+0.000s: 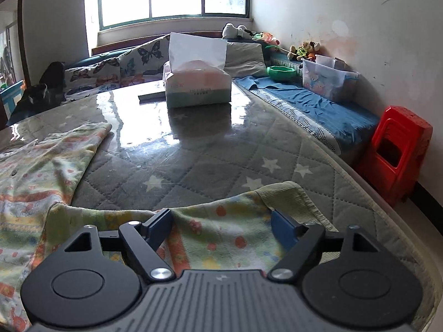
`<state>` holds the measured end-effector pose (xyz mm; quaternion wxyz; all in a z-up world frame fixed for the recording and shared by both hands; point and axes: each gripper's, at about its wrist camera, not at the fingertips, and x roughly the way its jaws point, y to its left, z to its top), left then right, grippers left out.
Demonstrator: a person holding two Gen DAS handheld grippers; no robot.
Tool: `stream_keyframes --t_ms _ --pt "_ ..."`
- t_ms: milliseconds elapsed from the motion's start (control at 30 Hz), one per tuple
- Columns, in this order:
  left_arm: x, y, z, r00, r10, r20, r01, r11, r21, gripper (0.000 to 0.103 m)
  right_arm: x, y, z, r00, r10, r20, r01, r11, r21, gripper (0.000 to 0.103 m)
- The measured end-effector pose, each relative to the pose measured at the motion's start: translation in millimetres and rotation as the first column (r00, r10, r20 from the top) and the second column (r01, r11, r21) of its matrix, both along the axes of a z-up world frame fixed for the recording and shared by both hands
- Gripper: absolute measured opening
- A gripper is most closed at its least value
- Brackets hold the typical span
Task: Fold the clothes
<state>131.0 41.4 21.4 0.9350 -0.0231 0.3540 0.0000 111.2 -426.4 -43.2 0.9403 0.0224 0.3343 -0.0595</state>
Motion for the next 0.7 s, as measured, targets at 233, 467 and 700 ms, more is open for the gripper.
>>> stream_keyframes --t_ms 233,467,700 --pt "64.7 6.0 -13.4 0.998 0.056 -0.028 -0.056 0.998 0.028 0.049 1.0 0.7 -1.1 1.0 0.008 0.005 -0.008 1.0 0.003 0.088" --pt "94.4 6.4 -31.7 0.994 0.089 -0.061 -0.085 0.995 0.059 0.046 3.3 1.6 -2.6 1.0 0.021 0.006 -0.021 1.0 0.007 0.093" --pt "100.0 10.4 -39.3 0.993 0.104 -0.05 -0.098 0.988 0.117 0.017 3.8 2.1 -3.8 0.999 0.032 0.007 -0.032 0.999 0.012 0.097"
